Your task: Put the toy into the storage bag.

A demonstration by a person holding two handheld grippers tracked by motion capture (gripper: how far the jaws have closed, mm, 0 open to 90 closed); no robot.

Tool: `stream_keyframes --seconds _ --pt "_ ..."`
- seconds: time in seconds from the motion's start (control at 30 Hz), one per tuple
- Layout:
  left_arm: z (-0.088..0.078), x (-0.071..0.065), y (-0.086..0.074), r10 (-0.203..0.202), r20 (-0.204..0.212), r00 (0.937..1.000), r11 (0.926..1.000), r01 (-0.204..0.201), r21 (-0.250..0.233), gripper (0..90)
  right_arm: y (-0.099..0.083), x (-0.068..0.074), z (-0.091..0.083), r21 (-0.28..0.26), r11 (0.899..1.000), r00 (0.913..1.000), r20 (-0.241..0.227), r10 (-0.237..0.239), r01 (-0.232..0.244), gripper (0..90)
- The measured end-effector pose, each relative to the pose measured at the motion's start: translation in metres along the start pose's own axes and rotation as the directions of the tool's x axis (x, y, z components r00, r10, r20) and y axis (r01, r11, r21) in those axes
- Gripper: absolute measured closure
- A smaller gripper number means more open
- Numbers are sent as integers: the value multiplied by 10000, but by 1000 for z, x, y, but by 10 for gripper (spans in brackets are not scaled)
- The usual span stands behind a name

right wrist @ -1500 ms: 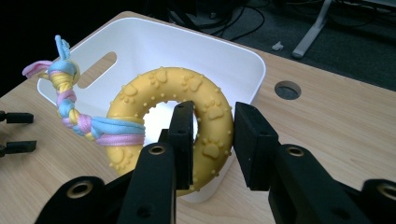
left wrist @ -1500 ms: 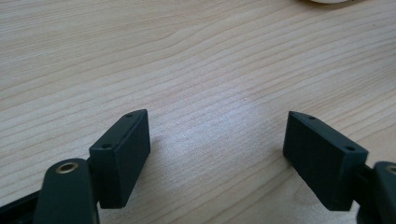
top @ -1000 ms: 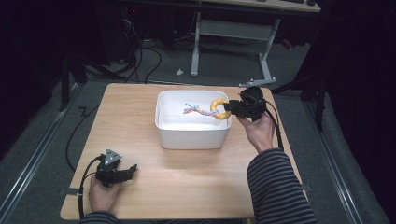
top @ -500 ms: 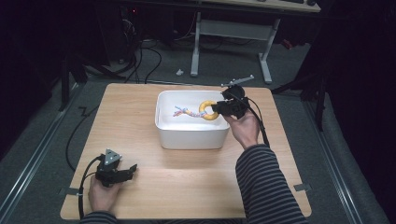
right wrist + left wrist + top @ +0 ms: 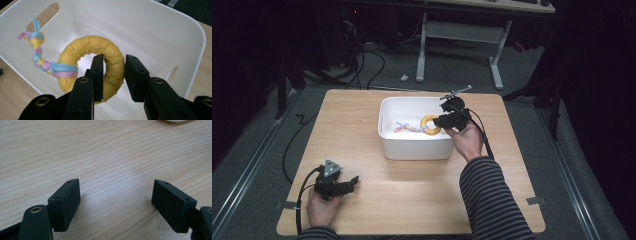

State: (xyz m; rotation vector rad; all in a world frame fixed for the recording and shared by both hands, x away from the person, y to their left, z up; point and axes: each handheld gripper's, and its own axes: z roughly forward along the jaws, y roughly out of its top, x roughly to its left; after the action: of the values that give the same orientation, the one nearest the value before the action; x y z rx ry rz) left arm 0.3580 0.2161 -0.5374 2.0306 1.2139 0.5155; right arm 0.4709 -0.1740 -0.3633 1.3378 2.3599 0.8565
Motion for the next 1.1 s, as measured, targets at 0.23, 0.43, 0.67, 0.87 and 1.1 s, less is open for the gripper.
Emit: stream_keyframes --seconds 0.23,0.43,0.67,0.87,1.1 --pt "0 0 0 -1 0 10000 10000 1 1 233 -5 2 3 205 9997 9998 -164 95 -92 695" --pt "0 0 0 1 -1 10000 10000 -1 0 233 -10 2 3 276 9996 9997 -245 36 -29 695" --pt "0 0 0 -6 -3 10000 10000 6 -2 234 -12 -1 2 282 9994 9989 -414 207 -195 693" --pt "0 0 0 -9 -4 10000 10000 9 -2 234 -13 -2 1 75 9992 9967 -700 407 -403 603" --pt "0 0 0 -10 -7 10000 10000 10 -2 234 -22 -5 -12 -528 9983 9984 -516 230 -257 513"
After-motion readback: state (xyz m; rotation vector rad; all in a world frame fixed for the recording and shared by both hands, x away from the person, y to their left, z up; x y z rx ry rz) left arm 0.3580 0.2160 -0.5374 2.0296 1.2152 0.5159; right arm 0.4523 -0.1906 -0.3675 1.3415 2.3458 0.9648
